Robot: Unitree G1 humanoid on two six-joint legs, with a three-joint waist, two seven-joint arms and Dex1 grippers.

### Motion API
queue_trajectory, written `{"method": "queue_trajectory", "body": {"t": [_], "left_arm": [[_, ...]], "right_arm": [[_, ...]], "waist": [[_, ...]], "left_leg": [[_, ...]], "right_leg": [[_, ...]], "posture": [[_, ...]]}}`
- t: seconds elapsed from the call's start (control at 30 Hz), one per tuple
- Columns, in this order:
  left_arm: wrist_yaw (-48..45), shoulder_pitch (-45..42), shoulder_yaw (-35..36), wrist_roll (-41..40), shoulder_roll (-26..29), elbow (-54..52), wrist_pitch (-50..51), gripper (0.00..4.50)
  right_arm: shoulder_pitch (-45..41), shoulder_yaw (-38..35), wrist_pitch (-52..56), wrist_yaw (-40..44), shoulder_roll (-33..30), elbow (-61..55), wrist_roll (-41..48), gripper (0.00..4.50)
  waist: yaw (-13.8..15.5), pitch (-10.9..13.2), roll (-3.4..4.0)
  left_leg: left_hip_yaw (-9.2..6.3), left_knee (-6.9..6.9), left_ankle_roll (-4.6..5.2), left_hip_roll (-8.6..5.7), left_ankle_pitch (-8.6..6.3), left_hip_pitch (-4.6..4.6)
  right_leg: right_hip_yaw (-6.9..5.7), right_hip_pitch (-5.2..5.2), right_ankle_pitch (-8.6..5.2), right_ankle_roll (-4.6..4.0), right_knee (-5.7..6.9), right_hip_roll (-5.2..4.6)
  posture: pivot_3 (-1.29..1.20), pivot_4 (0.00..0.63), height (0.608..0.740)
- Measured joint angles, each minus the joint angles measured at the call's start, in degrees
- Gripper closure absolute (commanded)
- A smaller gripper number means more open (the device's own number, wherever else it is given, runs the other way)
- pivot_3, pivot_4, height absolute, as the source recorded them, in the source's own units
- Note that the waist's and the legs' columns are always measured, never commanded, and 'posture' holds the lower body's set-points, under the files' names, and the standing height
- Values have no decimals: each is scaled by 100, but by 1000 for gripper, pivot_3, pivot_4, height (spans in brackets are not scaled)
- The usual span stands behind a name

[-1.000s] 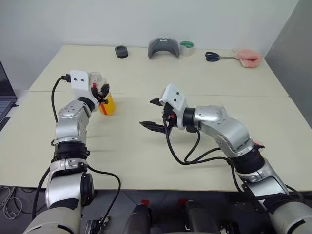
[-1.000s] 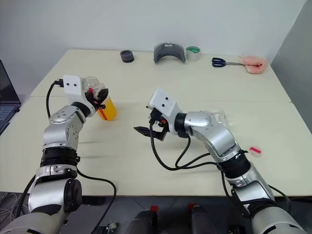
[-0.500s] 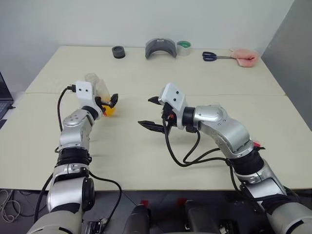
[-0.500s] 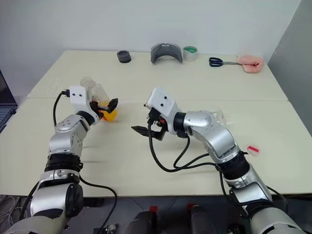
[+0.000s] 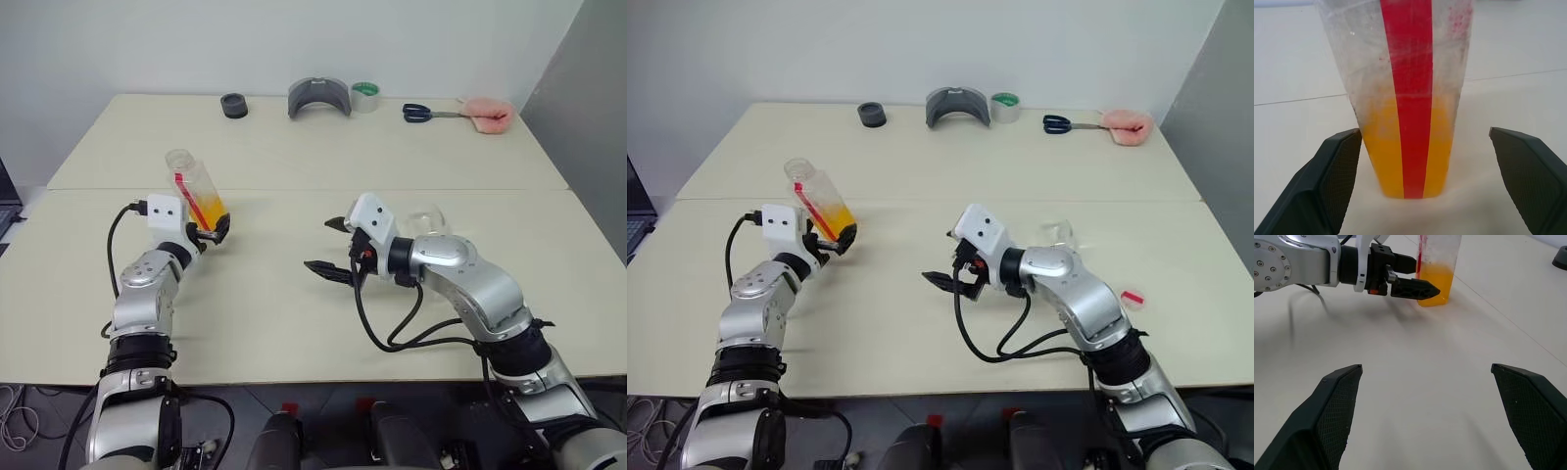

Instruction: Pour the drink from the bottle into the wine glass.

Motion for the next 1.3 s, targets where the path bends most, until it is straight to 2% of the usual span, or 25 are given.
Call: {"method": "queue_trajectory", "body": {"t": [0.2,0.4,0.5,0.73,0.9,1.13,1.3], "left_arm": [[-300,1114,20,-235,100,-1063,257,43],[-766,1915,48,-565,332,-2105,740,43],[-1204,2006,-267,-660,475,-2725,861,43],[-2538,1223,-1519,-544,835,-3156,546,43],[-3385,661,-2253,-345,843,-3080,-29,43],[-4211,173,-2683,-72,824,-2442,-907,43],[-4415,72,-2771,15,755,-2195,-1253,43]], "right_arm": [[619,-185,262,8,-357,-503,99,0],[824,-1124,933,-355,-283,-1166,628,0],[687,-1762,1409,-781,-208,-1282,857,0],[160,-2563,2950,-1422,-1058,-859,877,0],[-205,-2577,3845,-1466,-1607,-252,887,0],[-736,-2390,4984,-1059,-1961,411,1265,0],[-961,-2007,5111,-950,-2013,999,1466,0]], "waist": [[-7,0,0],[13,0,0],[39,0,0],[111,0,1],[40,1,2],[17,2,3],[15,2,3]], "left_leg": [[-2,-2,6,6,-4,1],[-2,-3,8,7,-5,2],[3,-3,8,5,-5,2],[20,-6,9,-2,-5,4],[34,-10,11,5,-6,10],[33,-7,15,6,-8,8],[32,-5,23,5,-13,6]], "right_leg": [[5,0,0,0,0,-1],[1,6,0,0,-4,0],[3,8,0,0,-6,-3],[8,11,-1,0,-9,1],[18,10,-1,0,-7,10],[16,10,-1,0,-7,12],[16,10,-1,0,-7,10]], "posture": [[0,150,740],[0,150,740],[0,150,740],[0,150,740],[0,150,740],[0,150,740],[0,150,740]]}}
